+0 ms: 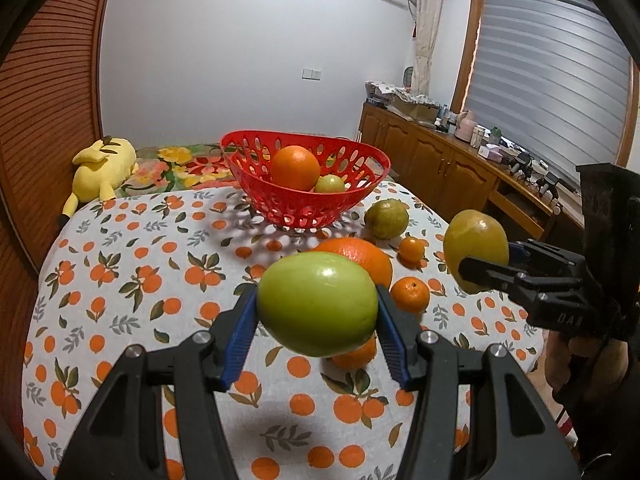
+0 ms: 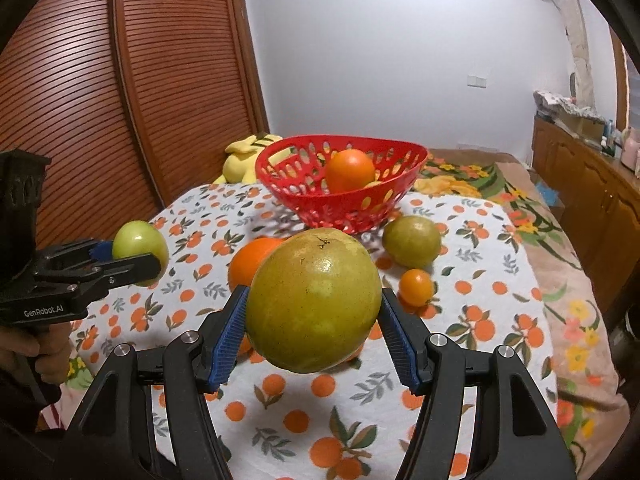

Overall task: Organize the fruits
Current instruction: 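Lift the green apple and pomelo and carry both over the red basket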

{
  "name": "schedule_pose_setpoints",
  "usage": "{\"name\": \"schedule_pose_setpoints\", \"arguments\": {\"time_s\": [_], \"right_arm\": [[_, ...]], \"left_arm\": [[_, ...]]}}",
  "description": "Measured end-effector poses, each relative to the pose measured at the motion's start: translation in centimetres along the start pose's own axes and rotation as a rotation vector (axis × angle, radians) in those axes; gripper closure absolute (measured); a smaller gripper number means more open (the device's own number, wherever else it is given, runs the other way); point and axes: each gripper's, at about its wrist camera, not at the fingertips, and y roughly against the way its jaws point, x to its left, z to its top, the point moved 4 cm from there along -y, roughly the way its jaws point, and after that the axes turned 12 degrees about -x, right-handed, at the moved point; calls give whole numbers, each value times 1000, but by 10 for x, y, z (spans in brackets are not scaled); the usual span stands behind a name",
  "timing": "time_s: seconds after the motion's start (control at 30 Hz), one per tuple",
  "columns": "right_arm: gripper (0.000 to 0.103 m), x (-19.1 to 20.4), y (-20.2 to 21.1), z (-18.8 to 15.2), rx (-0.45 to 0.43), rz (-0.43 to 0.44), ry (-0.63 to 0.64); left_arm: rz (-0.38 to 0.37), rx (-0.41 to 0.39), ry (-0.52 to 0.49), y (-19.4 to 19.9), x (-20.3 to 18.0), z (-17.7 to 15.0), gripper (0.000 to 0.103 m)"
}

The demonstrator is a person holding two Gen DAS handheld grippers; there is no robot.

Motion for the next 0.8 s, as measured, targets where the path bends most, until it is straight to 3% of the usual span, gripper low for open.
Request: {"name": "schedule_pose_setpoints", "arguments": {"time_s": [0.37,0.8], "right_arm": [[37,-3,-12,32,-22,12,44],[37,-12,-74,73,-6,51,100]], "left_arm": [[-12,-24,-24,-11,1,19,48],[1,-17,-36,-61,20,48,48]]}}
